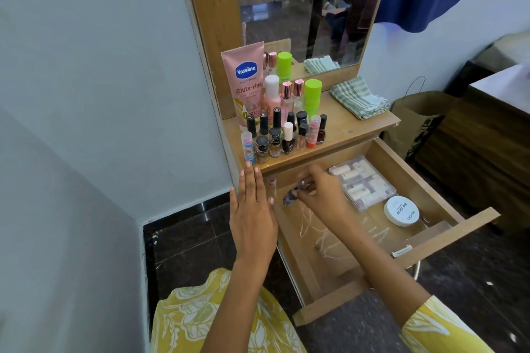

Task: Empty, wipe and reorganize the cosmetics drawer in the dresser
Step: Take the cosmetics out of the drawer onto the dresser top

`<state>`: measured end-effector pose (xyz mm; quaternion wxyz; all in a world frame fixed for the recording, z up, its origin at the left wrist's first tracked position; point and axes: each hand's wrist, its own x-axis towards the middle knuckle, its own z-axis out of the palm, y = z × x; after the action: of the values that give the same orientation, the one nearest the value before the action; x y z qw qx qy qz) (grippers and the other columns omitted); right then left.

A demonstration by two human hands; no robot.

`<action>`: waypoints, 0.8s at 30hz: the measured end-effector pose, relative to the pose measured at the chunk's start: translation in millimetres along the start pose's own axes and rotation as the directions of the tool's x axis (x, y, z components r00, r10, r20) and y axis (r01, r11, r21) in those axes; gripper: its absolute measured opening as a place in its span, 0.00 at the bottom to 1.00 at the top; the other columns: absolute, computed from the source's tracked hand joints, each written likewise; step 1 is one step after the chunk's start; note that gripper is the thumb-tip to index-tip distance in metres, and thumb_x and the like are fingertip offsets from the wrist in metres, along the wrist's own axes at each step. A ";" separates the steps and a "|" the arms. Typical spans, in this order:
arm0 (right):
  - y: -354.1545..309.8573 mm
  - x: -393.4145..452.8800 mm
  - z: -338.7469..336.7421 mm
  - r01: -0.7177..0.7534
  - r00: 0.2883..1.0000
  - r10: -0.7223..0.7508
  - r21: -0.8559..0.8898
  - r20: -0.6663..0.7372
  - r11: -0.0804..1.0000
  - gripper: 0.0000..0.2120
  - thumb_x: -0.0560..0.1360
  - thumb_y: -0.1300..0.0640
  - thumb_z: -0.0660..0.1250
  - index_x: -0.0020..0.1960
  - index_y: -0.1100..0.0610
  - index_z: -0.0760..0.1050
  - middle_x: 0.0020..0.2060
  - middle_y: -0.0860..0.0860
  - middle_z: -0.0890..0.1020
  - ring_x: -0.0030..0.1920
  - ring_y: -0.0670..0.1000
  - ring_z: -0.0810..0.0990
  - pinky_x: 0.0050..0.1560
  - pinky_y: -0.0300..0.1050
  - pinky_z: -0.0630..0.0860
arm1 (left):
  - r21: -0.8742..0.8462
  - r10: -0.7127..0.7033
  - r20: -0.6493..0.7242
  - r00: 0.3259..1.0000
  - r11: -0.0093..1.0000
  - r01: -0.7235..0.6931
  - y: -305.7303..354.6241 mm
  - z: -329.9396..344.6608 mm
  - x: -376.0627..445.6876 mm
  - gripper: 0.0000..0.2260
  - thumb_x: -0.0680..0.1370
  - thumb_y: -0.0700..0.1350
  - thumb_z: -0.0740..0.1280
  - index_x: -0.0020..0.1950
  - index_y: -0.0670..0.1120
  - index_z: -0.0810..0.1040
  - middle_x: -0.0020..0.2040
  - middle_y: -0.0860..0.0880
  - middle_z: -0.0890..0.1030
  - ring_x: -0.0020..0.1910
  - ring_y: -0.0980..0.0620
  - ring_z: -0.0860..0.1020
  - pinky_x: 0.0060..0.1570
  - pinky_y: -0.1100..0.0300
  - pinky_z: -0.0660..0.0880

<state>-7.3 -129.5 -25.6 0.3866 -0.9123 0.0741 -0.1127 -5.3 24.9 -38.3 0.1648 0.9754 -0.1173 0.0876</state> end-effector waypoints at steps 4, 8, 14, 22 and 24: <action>1.9 -3.2 -32.3 0.004 0.975 0.025 0.129 -0.222 0.992 0.15 0.71 0.59 0.72 0.53 0.53 0.70 0.40 0.43 0.79 0.41 0.41 0.79 0.41 0.36 0.77 | -0.033 0.012 -0.018 1.000 0.999 -0.013 -0.5 -0.4 0.2 0.26 0.83 0.50 0.49 0.75 0.46 0.37 0.75 0.49 0.36 0.74 0.52 0.36 0.72 0.55 0.36; 1.5 12.5 -58.3 0.039 0.903 0.064 0.228 -0.426 0.973 0.16 0.72 0.62 0.71 0.57 0.55 0.70 0.40 0.40 0.77 0.44 0.43 0.81 0.46 0.37 0.78 | -0.054 0.016 -0.027 0.999 0.998 -0.018 0.2 1.0 0.4 0.27 0.83 0.50 0.50 0.75 0.46 0.38 0.76 0.48 0.37 0.74 0.52 0.37 0.73 0.54 0.38; 4.1 44.7 -65.6 0.042 0.843 0.097 0.245 -0.529 0.969 0.12 0.72 0.66 0.70 0.55 0.59 0.76 0.44 0.50 0.80 0.44 0.44 0.79 0.48 0.34 0.77 | -0.069 0.052 -0.052 0.997 0.996 -0.056 -2.3 -1.3 -1.0 0.26 0.83 0.49 0.52 0.75 0.46 0.41 0.76 0.49 0.40 0.74 0.53 0.39 0.72 0.55 0.38; 8.1 63.4 -66.5 0.093 0.846 0.012 0.171 -0.532 0.981 0.11 0.72 0.64 0.71 0.54 0.59 0.78 0.47 0.51 0.81 0.48 0.48 0.80 0.51 0.38 0.77 | -0.076 0.060 -0.044 0.997 0.995 -0.063 -4.2 -0.4 -0.9 0.26 0.82 0.50 0.51 0.75 0.47 0.40 0.75 0.50 0.38 0.75 0.52 0.39 0.72 0.56 0.38; 8.7 64.8 -65.9 0.120 0.839 -0.016 0.157 -0.543 0.980 0.11 0.72 0.63 0.71 0.54 0.59 0.79 0.47 0.52 0.82 0.48 0.47 0.80 0.50 0.36 0.77 | -0.077 0.061 -0.047 0.997 0.995 -0.064 -4.2 0.1 -0.2 0.26 0.82 0.50 0.51 0.75 0.47 0.40 0.75 0.50 0.38 0.75 0.52 0.38 0.72 0.56 0.37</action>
<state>37.4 -195.3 22.3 0.4288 -0.8059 0.1363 -0.3849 -4.4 28.8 -39.8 0.2028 0.9618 -0.1475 0.1098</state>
